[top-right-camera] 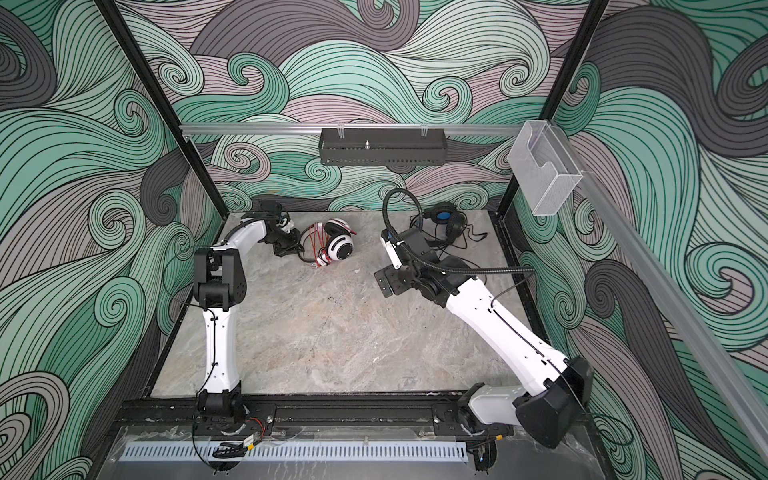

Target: Wrap the headphones

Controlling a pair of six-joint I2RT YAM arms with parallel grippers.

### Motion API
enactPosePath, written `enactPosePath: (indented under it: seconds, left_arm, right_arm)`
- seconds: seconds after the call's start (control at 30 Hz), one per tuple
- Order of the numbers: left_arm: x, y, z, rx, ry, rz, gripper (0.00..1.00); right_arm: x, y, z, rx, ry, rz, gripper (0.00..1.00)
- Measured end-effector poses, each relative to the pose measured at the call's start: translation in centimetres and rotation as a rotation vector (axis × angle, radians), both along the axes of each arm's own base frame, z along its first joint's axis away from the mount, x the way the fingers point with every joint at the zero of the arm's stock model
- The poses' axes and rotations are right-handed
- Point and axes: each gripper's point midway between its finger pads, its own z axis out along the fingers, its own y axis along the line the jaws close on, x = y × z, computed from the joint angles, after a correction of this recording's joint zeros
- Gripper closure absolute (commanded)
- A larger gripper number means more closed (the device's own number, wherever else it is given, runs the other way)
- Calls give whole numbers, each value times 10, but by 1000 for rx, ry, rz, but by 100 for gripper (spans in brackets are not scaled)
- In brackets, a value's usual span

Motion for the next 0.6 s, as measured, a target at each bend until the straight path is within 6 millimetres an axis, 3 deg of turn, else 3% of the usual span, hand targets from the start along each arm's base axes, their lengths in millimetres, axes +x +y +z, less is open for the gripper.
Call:
enactPosePath:
  seconds: [0.13, 0.3, 0.53, 0.6]
  left_arm:
    - [-2, 3, -5, 21, 16, 6, 100]
    - [-3, 7, -6, 43, 20, 15, 90]
    - [-1, 9, 1, 45, 5, 26, 56]
    - [1, 11, 10, 44, -13, 30, 53]
  right_arm:
    - [1, -1, -1, 8, 7, -8, 0]
    - [13, -7, -9, 13, 34, -45, 0]
    - [57, -22, -15, 42, 46, -155, 1]
    - [70, -26, -14, 52, 41, -185, 0]
